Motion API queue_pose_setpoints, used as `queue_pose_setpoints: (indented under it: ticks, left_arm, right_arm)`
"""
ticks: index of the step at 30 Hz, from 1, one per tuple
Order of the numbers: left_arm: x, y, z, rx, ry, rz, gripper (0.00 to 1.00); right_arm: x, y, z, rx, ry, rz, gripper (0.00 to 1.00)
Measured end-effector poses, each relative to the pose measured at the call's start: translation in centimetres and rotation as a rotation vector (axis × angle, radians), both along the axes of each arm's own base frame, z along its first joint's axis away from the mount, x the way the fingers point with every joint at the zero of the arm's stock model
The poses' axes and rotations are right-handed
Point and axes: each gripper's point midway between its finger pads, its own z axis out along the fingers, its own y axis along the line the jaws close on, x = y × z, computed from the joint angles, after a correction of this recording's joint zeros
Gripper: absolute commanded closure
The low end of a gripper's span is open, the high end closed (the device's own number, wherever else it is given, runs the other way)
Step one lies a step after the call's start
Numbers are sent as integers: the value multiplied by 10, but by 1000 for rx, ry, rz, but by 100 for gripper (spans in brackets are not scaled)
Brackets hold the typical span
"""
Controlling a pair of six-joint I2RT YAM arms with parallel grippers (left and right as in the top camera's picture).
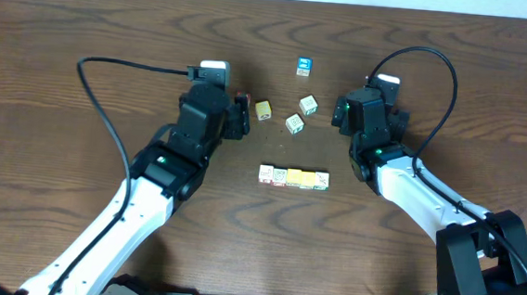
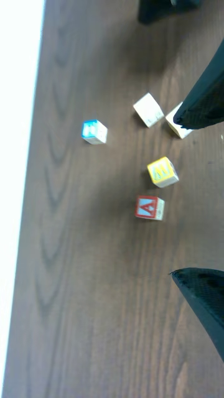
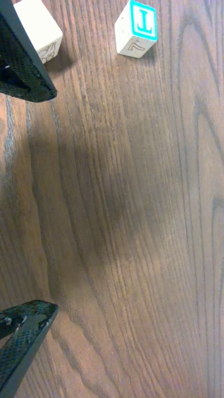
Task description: Lift 5 blocks
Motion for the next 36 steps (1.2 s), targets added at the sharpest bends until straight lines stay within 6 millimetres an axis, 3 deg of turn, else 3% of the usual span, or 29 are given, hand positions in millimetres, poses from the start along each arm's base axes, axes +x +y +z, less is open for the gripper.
queue_pose_setpoints:
  ticks: [6, 14, 20, 24, 29, 32, 36]
  left_arm:
    - [-4, 2, 19, -22, -46, 0, 28]
    - [-3, 7, 24, 1, -67, 15, 27]
    - [19, 2, 82, -24, -318, 10, 28]
    - [21, -7, 115, 21, -460, -64, 28]
    - [3, 4, 143, 66, -526, -97, 28]
    - [-20, 28, 172, 70, -584, -69, 27]
    - [-59, 64, 190, 90, -596, -34, 27]
  right_arm:
    - [0, -1, 0, -6, 0, 0, 1]
    - [0, -1, 0, -8, 1, 1, 1]
    - [0, -1, 0, -9, 1, 1, 1]
    - [0, -1, 0, -9, 1, 1, 1]
    - [0, -1, 0, -9, 1, 1, 1]
    - [0, -1, 0, -9, 2, 1, 1]
    - [0, -1, 0, -10, 1, 1, 1]
